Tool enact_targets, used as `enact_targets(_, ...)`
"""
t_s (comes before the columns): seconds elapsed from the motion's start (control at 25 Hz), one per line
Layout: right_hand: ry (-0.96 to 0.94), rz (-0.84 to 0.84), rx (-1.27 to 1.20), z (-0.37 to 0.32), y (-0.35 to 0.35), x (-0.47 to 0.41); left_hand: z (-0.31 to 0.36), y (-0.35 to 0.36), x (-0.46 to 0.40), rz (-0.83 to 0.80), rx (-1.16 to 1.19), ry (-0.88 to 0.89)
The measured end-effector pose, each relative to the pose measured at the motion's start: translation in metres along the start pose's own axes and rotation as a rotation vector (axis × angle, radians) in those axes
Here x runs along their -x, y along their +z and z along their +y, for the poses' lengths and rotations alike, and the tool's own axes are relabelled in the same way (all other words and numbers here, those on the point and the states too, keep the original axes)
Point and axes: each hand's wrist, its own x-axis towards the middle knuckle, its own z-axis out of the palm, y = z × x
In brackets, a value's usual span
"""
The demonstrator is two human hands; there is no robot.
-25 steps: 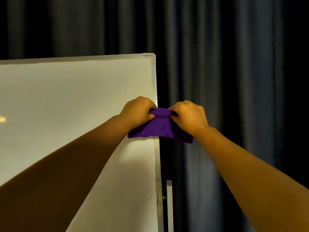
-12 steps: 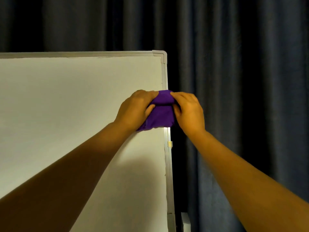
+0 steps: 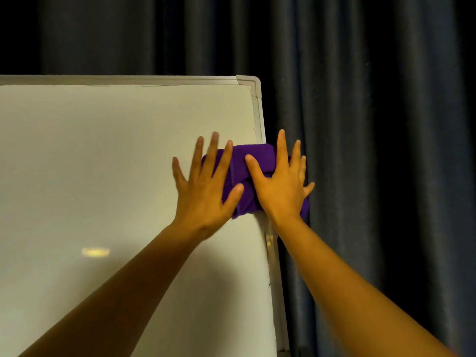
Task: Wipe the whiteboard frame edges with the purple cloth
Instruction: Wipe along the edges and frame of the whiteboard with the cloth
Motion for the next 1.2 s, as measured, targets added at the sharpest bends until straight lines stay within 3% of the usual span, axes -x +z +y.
enact_targets(0.12,-0.139,0.008,-0.009,-0.001,0.005,0.001,-0.018,-0.008,-0.007,0.054,-0.005,-0.116)
enact_targets(0.2,-0.137,-0.041,-0.040,0.004,0.007,0.007,-0.027,-0.010,-0.013,0.071,-0.062,-0.140)
enact_targets(0.44,-0.242,-0.101,-0.214,0.016,0.012,0.020,-0.026,0.001,-0.007,0.003,-0.071,-0.170)
enact_targets(0.68,-0.116,-0.025,-0.033,0.002,0.020,0.020,-0.030,0.000,-0.004,0.003,-0.075,-0.143)
enact_targets(0.92,-0.209,-0.123,-0.220,0.021,0.019,0.023,-0.041,-0.001,-0.005,0.015,-0.117,-0.109)
enact_targets(1.2,-0.114,-0.131,-0.280,0.050,0.019,0.092,-0.038,0.003,0.059,-0.130,-0.202,-0.092)
